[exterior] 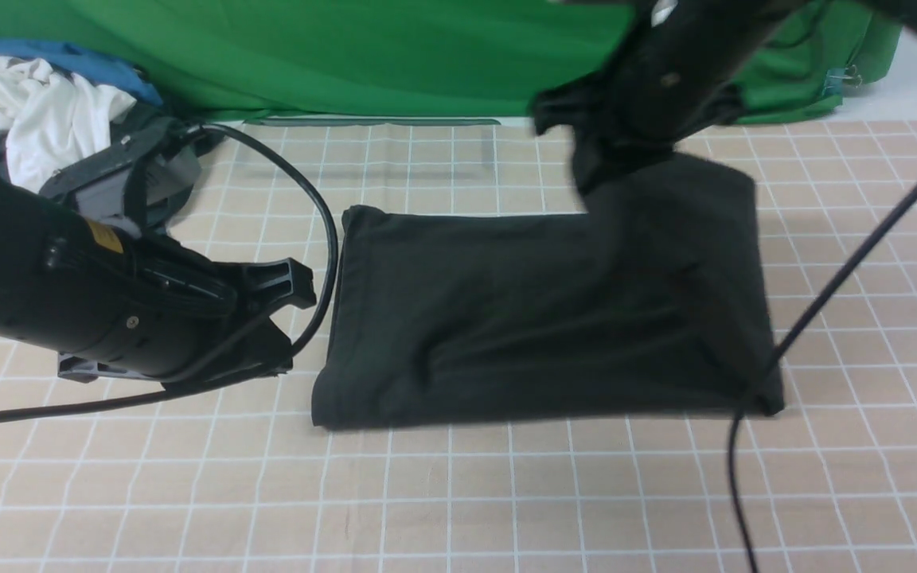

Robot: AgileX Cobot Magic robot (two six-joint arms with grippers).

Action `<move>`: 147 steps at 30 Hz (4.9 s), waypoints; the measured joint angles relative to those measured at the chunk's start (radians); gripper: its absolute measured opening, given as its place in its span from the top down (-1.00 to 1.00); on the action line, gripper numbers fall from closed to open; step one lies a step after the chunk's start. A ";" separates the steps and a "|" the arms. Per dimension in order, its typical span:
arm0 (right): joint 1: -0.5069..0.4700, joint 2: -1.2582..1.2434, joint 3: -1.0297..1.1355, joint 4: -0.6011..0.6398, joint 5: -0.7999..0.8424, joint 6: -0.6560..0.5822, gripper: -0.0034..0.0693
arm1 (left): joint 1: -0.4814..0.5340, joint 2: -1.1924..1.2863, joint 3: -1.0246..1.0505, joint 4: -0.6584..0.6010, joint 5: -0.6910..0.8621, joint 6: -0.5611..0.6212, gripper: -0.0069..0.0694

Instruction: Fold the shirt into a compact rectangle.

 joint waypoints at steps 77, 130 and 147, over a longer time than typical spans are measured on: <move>-0.360 -1.239 0.831 -0.059 -0.541 -0.433 0.81 | 0.000 -0.123 -0.250 0.183 0.019 -0.134 0.78; -0.360 -1.912 1.444 -0.048 -1.158 -0.327 0.23 | 0.174 -1.172 0.830 0.194 -0.555 0.075 0.78; -0.360 -1.912 1.445 -0.047 -1.157 -0.327 0.23 | 0.287 -1.230 0.936 0.206 -0.588 0.096 0.78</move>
